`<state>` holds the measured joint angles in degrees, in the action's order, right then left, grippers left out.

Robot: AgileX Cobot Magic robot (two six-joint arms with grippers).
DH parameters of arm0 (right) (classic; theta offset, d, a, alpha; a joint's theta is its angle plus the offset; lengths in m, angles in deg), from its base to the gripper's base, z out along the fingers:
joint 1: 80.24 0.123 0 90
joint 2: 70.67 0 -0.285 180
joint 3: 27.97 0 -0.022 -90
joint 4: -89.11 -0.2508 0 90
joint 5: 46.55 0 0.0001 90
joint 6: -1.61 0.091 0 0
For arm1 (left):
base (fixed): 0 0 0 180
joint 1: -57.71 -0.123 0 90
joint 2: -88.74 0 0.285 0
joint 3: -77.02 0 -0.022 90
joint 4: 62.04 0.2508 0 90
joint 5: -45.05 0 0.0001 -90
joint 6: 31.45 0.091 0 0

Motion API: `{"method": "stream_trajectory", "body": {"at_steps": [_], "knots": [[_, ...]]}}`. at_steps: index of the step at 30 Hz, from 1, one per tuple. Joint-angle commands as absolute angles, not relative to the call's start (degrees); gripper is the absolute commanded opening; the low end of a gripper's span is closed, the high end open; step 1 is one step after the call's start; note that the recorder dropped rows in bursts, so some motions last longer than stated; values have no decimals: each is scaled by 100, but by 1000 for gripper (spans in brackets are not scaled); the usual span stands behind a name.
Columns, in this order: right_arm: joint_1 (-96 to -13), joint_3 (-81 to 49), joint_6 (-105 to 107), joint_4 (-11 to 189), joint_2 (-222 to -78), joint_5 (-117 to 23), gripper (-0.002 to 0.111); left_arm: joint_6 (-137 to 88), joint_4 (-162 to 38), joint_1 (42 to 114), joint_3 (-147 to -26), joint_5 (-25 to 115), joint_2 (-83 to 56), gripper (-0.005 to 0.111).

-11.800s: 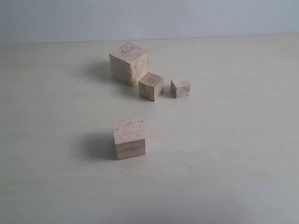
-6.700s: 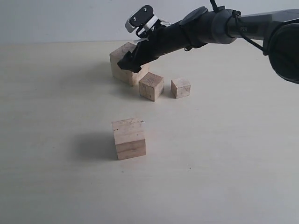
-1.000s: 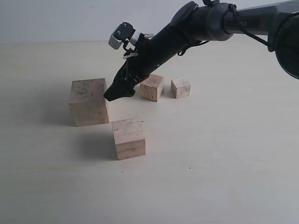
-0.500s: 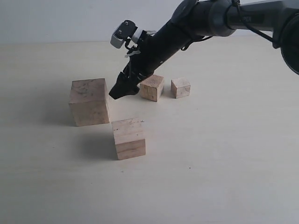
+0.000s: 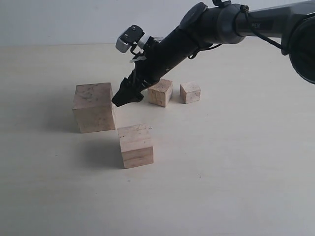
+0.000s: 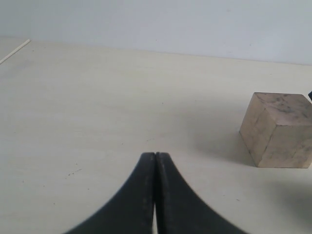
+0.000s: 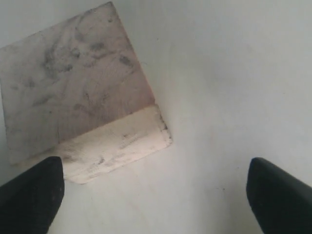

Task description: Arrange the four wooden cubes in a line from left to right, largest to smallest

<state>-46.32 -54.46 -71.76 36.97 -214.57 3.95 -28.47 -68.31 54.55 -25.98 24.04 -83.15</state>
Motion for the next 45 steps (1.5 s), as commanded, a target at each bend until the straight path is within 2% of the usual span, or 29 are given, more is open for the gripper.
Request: {"method": "stream_trajectory", "body": {"at_steps": [1, 45], "knots": [[-4624, -5446, -7166, 3555, -21451, 375, 94, -2874, -6821, 5490, -2576, 2473, -8348, 0], [-4486, -5446, -6367, 3894, -21451, 432, 94, -2874, -6821, 5490, -2576, 2473, -8348, 0]]}}
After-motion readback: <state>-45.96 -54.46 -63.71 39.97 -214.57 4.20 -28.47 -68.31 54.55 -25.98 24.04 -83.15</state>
